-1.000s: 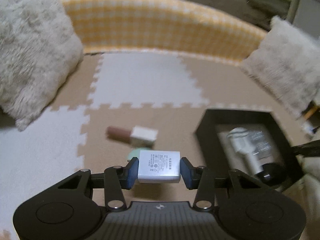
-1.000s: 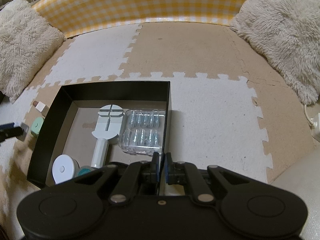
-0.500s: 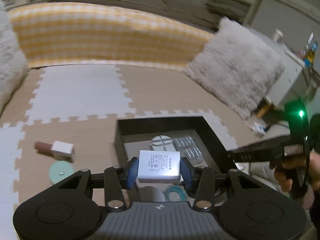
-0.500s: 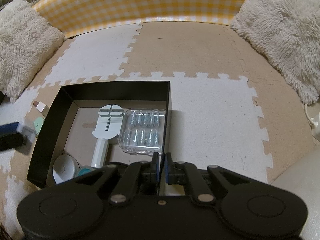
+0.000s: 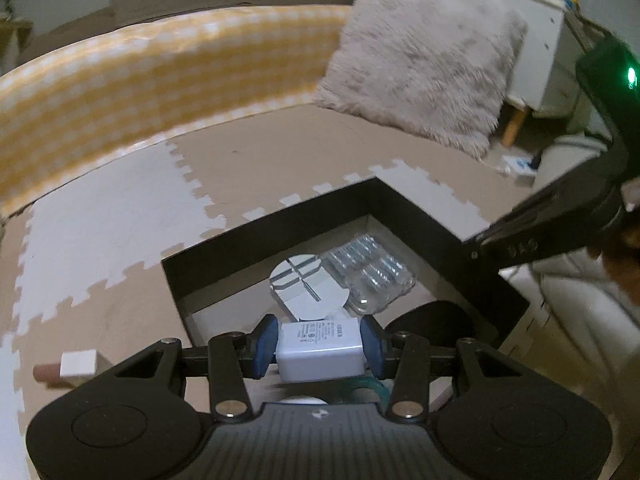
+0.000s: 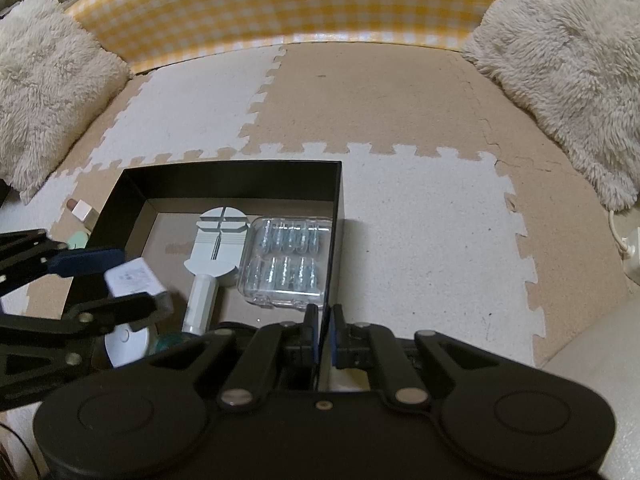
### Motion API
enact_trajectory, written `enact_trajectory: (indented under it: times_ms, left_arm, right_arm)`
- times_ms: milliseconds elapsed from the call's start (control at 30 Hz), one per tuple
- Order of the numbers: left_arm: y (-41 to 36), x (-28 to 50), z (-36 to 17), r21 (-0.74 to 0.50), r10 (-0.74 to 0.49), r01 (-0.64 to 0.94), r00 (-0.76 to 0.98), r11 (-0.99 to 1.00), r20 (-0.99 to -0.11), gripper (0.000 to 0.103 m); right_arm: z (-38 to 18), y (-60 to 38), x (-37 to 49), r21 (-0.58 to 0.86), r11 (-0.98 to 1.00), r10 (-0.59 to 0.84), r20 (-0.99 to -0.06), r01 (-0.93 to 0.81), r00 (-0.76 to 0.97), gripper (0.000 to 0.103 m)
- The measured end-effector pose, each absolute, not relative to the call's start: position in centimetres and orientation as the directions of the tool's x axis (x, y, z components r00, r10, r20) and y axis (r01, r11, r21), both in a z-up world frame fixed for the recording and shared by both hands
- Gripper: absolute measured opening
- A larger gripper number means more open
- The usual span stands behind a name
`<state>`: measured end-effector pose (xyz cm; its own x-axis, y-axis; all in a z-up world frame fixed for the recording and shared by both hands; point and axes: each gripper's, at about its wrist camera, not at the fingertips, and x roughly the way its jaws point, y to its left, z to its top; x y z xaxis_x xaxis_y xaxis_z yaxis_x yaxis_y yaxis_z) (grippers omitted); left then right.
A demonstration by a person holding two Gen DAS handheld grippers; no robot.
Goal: Organize rigid objects
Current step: 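Carry the white plug charger into the box and release it, then move the left gripper to the green round tape measure and grasp it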
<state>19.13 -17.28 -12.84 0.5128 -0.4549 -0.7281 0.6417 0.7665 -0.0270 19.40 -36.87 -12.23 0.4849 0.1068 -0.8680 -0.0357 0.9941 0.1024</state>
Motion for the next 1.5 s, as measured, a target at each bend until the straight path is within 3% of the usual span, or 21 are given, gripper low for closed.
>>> enact_trajectory:
  times_ms: [400,533,900,1167,1500]
  left_arm:
    - [-16.7,19.4,-14.3,-0.013,-0.437,0.622,0.536,0.783,-0.723,0.049]
    - [-16.8,18.9,-14.0,-0.03,-0.448,0.631,0.516,0.776,-0.73,0.063]
    - [-16.0,17.6,-12.2,-0.147,-0.496,0.619,0.441,0.771,-0.748,0.077]
    - [-15.4,17.3,-9.8,-0.182,-0.522,0.605,0.45,0.775,-0.725,0.099]
    - [-12.8,18.4,-6.7,-0.221,-0.516,0.521,0.533,0.825,-0.67,0.103]
  right_arm:
    - [-12.3,-36.7,19.5,0.093,0.995,0.102,-0.87,-0.043,0.482,0.006]
    - [-12.3,-36.7,19.5,0.093,0.995,0.101,-0.87,-0.041,0.482,0.006]
    - [-12.3,-36.7,19.5,0.098,0.994,0.104,-0.871,-0.039,0.48,0.006]
    - [-12.3,-36.7,19.5,0.098,0.994,0.104,-0.871,-0.039,0.48,0.006]
    - [-12.3,-36.7,19.5,0.098,0.994,0.104,-0.871,-0.039,0.48,0.006]
